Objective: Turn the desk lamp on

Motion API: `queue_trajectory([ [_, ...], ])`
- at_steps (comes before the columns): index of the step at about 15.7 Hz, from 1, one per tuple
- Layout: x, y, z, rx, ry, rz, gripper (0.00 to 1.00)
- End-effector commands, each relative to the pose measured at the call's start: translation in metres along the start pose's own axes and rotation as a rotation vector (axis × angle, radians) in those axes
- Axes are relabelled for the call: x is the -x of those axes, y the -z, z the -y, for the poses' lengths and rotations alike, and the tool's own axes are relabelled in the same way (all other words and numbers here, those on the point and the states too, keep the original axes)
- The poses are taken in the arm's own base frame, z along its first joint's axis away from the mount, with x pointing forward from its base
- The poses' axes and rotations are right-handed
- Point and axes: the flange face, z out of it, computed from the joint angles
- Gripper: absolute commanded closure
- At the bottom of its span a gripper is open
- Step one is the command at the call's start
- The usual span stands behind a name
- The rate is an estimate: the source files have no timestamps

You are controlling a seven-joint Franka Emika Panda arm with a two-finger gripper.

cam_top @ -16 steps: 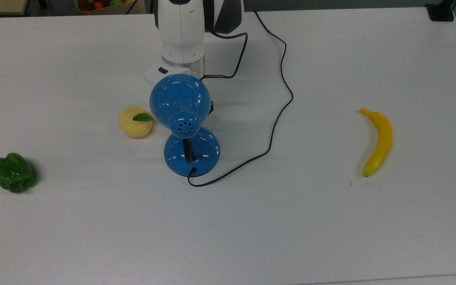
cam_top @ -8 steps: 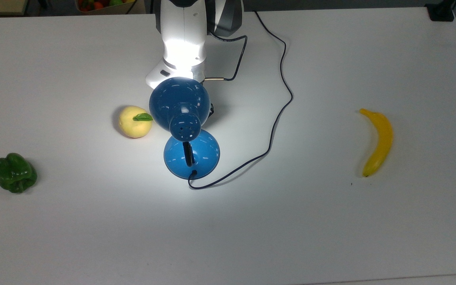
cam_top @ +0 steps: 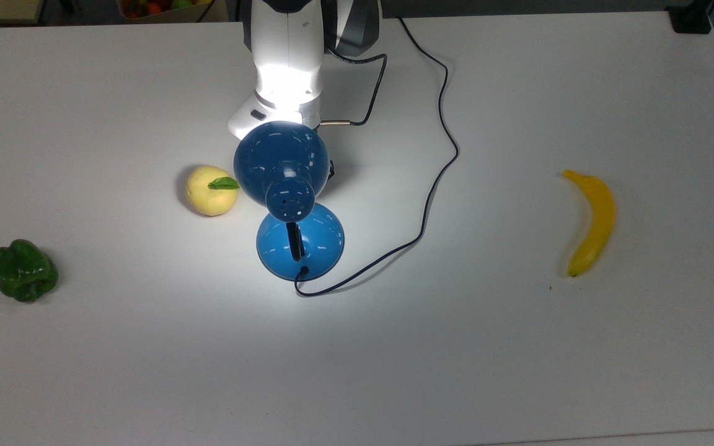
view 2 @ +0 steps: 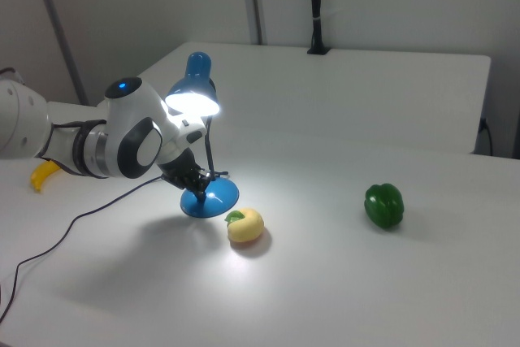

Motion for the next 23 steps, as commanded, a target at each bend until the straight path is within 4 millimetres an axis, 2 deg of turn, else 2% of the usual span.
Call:
queue_trajectory([
  [1, 0.009, 0.023, -0.001, 0.012, 0.007, 0.109, 1.0],
  [6, 0.025, 0.064, -0.006, 0.021, -0.003, 0.273, 1.0],
  [8, 0.032, 0.087, -0.008, 0.025, -0.009, 0.335, 1.0],
  [11, 0.04, 0.133, -0.011, 0.04, -0.062, 0.381, 1.0],
  [13, 0.034, 0.164, -0.006, 0.054, -0.115, 0.366, 1.0],
  [16, 0.016, 0.21, -0.012, 0.065, -0.146, 0.392, 0.99],
  [18, 0.005, 0.234, -0.021, 0.05, -0.178, 0.367, 0.93],
  [20, -0.001, 0.249, -0.027, 0.036, -0.197, 0.353, 0.87],
  [22, -0.002, 0.258, -0.035, 0.029, -0.207, 0.356, 0.75],
  [23, -0.001, 0.262, -0.04, 0.03, -0.213, 0.363, 0.62],
])
